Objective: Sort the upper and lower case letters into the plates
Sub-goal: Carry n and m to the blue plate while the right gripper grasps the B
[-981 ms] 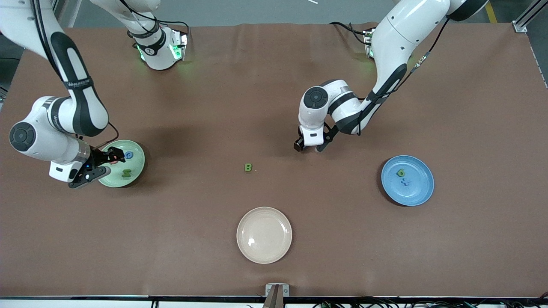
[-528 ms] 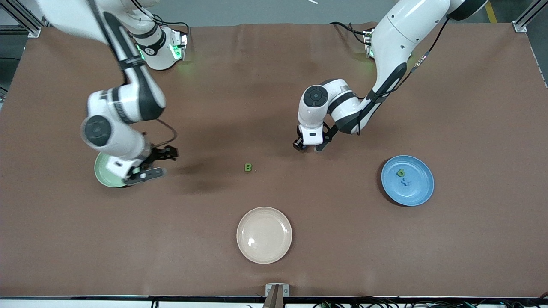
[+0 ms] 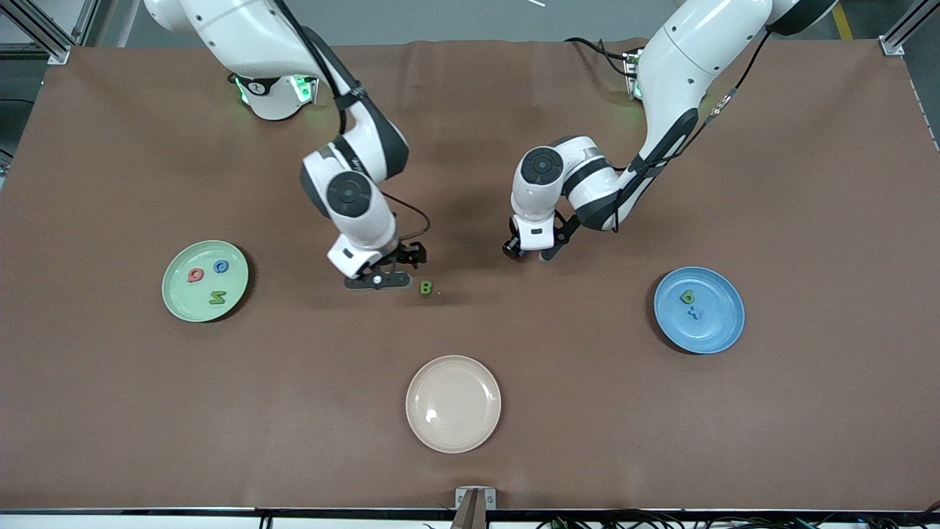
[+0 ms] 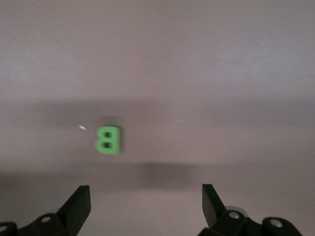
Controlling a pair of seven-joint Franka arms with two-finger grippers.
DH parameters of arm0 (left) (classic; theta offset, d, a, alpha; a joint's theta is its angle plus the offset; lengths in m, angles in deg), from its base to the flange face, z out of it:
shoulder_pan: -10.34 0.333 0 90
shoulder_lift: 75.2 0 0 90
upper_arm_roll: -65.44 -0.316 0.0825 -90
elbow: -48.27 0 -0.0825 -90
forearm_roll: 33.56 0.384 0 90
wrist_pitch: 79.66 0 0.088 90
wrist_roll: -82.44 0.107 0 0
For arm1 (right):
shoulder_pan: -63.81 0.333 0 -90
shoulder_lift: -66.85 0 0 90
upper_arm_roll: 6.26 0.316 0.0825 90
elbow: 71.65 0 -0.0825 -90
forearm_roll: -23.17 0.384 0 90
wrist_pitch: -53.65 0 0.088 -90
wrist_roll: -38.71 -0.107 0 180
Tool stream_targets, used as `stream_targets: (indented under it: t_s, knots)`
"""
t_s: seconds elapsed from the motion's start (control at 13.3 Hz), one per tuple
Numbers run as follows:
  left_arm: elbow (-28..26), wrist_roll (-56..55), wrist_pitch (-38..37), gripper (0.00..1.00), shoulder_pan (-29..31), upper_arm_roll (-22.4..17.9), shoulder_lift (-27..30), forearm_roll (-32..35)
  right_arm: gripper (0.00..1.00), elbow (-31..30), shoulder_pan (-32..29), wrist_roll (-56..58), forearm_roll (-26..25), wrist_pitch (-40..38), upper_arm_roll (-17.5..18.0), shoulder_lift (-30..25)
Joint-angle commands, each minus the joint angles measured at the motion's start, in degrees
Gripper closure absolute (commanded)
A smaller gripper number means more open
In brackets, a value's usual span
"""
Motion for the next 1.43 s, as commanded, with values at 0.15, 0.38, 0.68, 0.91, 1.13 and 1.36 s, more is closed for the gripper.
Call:
stream_targets:
  t_s: [0.15,0.38,0.68,0.91,1.13,1.36]
  knots:
    - [0.04,7.68,-5.74,1.0,5.24,0.41,7.87,1.16,0.01,9.72,1.47,-4.57,0.18,0.04,-0.81,8.58]
    - [-0.13,17.43,-7.92,1.0,12.35,0.49,10.6,1.16,0.07,9.99,1.55,-4.66,0.0,0.3,-0.81,9.55]
    - [-0.13,32.98,-13.55,1.0,24.56,0.49,12.72,1.07,0.25,10.08,2.17,-4.57,0.09,3.73,-0.81,10.96]
    - [-0.13,42.31,-13.74,0.97,33.19,0.41,12.2,1.07,0.44,9.99,2.17,-4.57,-0.08,3.73,-0.81,10.96]
    - [0.13,45.24,-13.74,0.73,36.11,0.41,11.4,1.07,0.58,9.9,2.17,-4.57,-0.43,3.73,-0.9,11.05]
    - [1.01,45.15,-13.65,0.15,36.2,0.41,11.23,1.07,0.8,9.81,2.17,-4.57,-0.61,3.73,-0.81,11.05]
